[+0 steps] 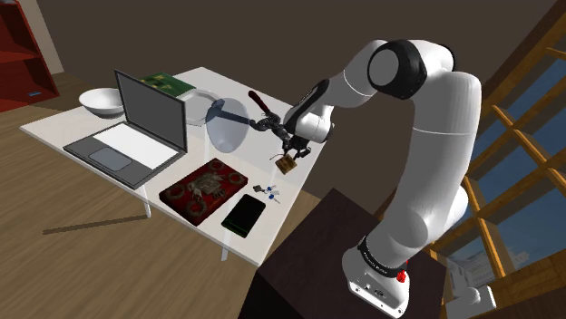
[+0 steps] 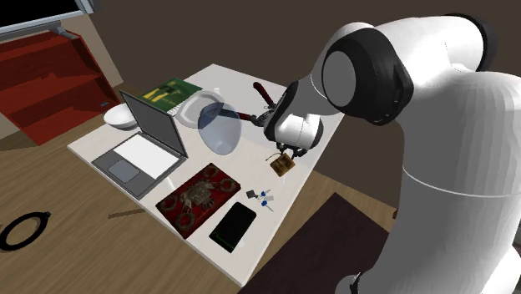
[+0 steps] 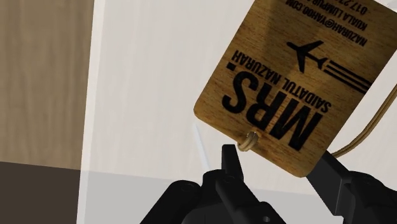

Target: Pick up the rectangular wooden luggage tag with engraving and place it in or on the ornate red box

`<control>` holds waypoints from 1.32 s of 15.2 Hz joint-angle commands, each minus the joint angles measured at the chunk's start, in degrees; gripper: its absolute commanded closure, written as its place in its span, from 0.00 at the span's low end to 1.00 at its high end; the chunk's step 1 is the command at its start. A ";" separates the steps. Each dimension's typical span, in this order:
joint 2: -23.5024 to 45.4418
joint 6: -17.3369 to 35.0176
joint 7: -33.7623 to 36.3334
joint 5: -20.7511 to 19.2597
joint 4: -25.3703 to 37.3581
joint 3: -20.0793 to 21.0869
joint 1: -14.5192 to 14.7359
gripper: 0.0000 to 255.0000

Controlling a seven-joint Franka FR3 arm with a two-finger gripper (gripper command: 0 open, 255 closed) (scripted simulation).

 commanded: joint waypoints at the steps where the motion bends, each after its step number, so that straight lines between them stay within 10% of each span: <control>1: -1.38 -1.12 0.97 -0.96 -0.36 -1.11 0.89 1.00; 16: -11.94 -9.44 8.97 -10.04 -2.55 -8.43 6.44 1.00; 20: -13.21 -8.08 16.68 -12.72 -4.34 -8.21 11.80 1.00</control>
